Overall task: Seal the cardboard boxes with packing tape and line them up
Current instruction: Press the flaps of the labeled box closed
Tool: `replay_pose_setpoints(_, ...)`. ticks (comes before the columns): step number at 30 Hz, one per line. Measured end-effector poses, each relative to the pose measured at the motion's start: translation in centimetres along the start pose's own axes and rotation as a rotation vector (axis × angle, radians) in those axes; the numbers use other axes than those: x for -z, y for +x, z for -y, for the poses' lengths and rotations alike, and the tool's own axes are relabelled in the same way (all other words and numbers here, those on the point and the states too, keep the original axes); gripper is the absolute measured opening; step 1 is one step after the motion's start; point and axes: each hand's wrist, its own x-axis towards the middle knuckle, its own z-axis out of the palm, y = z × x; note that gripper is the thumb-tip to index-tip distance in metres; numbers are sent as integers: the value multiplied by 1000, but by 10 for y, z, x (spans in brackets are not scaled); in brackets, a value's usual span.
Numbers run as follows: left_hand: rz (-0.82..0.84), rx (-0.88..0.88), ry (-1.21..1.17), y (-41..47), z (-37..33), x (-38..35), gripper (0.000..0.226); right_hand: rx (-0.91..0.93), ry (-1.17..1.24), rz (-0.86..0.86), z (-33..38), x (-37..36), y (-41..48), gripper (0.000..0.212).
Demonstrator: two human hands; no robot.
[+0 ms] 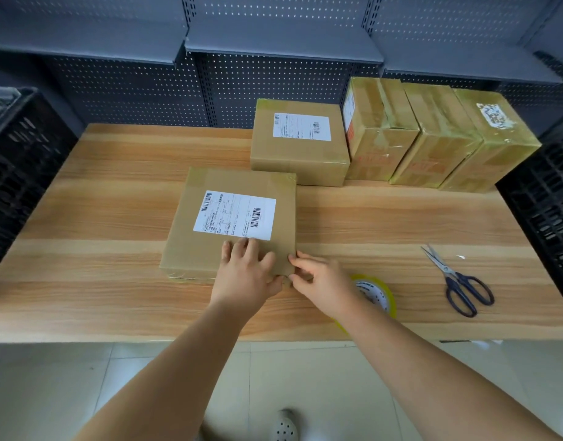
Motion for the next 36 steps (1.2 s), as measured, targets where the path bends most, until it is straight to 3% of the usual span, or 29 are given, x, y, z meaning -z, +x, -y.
replay_pose_setpoints(7, -15, -28, -24, 0, 9, 0, 42, 89, -236, -74, -1, -20, -6, 42)
replay_pose_setpoints(14, 19, 4, -21, 2, 3, 3, 43, 30, -118, 33, -2, 1, -2, 49)
replay_pose_setpoints(21, -5, 14, -50, 0, 5, 2, 42, 24, -91, -104, 0, -20, -5, 43)
replay_pose_setpoints(28, -17, 11, -66, 0, 5, 0, 41, 71, -57, -57, -4, -10, -8, 46)
replay_pose_setpoints(36, -15, 91, -128, -1, 0, 0, 43, 72, -92, -129, 3, -14, -9, 42)
